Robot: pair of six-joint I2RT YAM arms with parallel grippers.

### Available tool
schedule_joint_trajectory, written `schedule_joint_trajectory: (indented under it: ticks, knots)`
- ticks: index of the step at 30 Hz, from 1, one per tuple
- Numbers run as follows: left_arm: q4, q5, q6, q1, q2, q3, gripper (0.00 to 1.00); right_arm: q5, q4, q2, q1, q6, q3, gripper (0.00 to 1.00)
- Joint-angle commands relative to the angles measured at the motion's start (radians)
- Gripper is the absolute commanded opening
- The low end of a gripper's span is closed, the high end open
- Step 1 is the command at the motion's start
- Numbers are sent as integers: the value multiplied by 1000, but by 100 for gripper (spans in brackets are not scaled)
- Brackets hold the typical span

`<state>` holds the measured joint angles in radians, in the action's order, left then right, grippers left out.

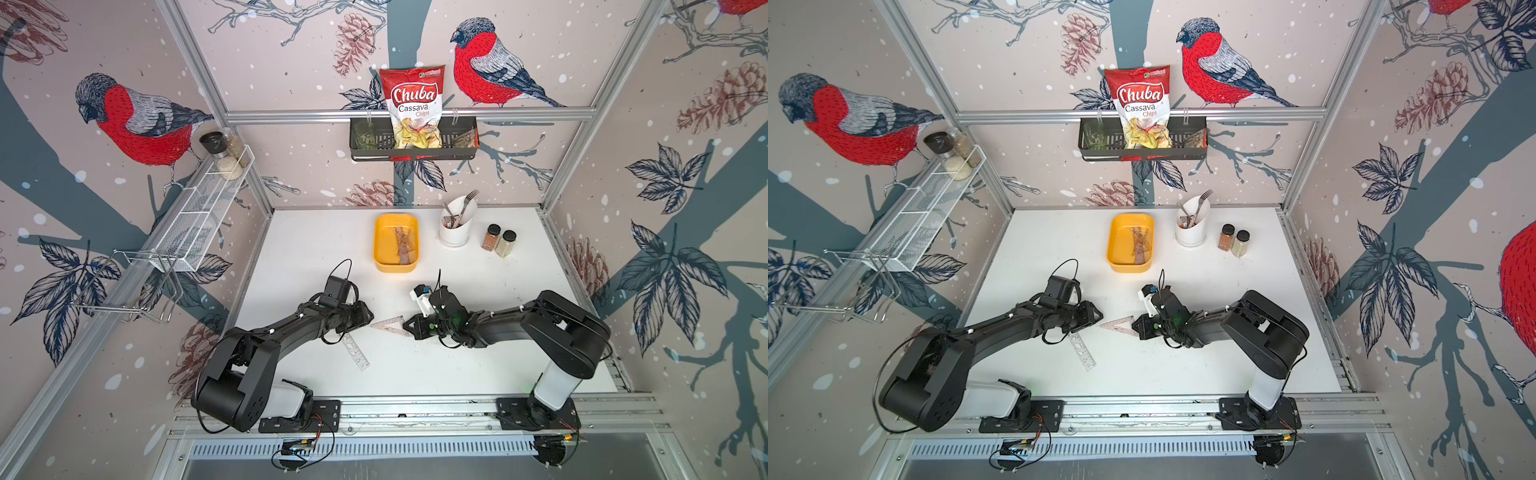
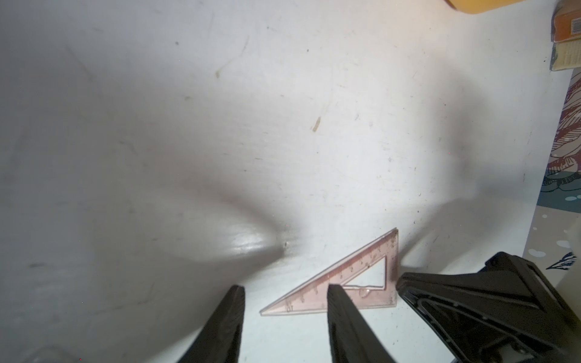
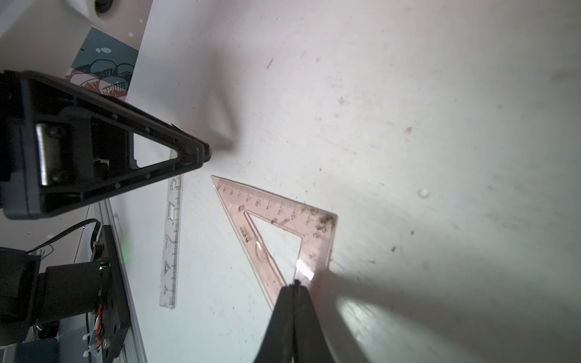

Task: Put the scattered rulers into the storage box
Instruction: Pick up the ruler from the center of the board.

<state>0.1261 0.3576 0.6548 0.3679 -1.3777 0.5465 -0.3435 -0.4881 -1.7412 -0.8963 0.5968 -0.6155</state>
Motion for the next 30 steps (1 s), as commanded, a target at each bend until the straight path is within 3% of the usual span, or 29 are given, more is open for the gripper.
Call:
schedule_joint_trajectory:
  ticks: [1,13,22,30]
  knots:
    - [4,-5,-3,-4,-5,-5,48,2,-1,-8,-1,-18,4,8]
    - [-21,36,15,-4,-3,-27,48,-2,-27,-22,9,-17,32,7]
    - [-115,148,54,0,-7,-67,48,-6,-48,-37,8,-15,40,6]
    - [-166,182,75,6,-19,-77,35,-11,-59,-40,8,-15,47,6]
